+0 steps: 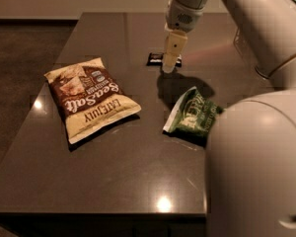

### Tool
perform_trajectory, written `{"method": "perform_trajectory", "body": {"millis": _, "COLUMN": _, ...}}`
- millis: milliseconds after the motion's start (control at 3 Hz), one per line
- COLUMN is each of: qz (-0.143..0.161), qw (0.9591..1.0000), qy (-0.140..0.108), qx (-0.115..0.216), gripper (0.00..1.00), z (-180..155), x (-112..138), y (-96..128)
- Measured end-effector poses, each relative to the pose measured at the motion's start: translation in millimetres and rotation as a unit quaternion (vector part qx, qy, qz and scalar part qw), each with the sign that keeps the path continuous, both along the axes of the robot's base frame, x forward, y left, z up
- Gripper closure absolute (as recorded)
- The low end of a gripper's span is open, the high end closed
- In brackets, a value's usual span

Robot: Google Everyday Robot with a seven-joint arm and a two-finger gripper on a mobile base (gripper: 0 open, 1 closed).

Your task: Move rxbar chocolate near brown chip bag

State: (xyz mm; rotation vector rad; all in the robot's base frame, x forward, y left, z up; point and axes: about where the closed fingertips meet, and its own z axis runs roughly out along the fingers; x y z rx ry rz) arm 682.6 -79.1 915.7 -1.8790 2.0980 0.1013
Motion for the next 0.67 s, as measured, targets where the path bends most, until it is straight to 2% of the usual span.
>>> {"method": "perform_trajectory", "body": {"millis": 667, "qz": -0.051, "qw": 0.9977, "qy": 0.027, "qx": 0.035, "gripper": 0.00, "z": -42, "x": 54, "y": 6}}
